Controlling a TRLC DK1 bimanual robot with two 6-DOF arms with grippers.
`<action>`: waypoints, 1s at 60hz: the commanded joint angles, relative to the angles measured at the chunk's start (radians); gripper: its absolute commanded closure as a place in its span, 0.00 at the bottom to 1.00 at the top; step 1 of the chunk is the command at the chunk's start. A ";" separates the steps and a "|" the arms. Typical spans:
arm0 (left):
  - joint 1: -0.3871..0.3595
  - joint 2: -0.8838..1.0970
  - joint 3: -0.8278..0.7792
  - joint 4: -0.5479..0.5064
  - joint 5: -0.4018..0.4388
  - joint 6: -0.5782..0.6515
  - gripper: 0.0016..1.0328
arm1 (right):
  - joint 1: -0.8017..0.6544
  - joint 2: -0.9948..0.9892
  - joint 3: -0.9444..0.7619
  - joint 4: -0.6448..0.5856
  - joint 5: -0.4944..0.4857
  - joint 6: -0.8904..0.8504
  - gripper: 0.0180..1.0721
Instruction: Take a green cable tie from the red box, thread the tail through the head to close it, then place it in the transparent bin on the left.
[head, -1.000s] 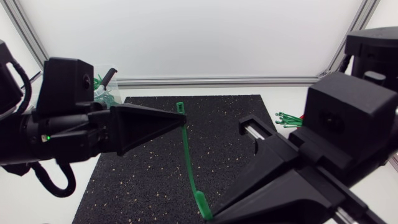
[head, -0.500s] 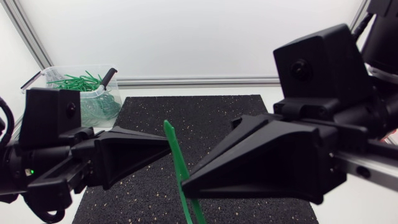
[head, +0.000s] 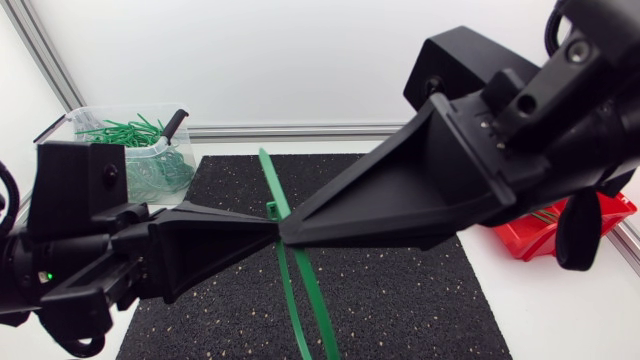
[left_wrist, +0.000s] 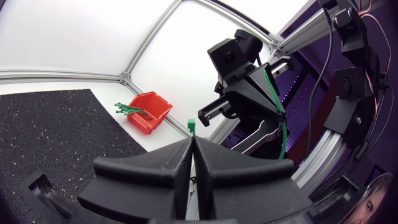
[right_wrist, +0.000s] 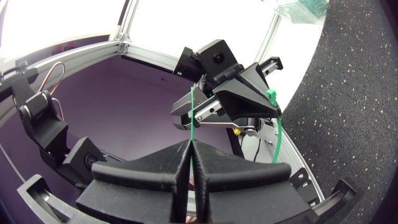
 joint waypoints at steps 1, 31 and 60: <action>0.003 -0.011 0.003 0.028 0.000 -0.018 0.96 | -0.005 0.029 0.052 -0.056 0.005 0.054 0.95; -0.012 0.016 0.002 0.102 -0.062 -0.015 0.96 | -0.002 0.110 0.125 -0.309 0.013 0.059 0.95; -0.066 -0.010 0.011 0.096 -0.135 -0.015 0.96 | -0.031 0.106 0.099 -0.302 0.014 0.059 0.95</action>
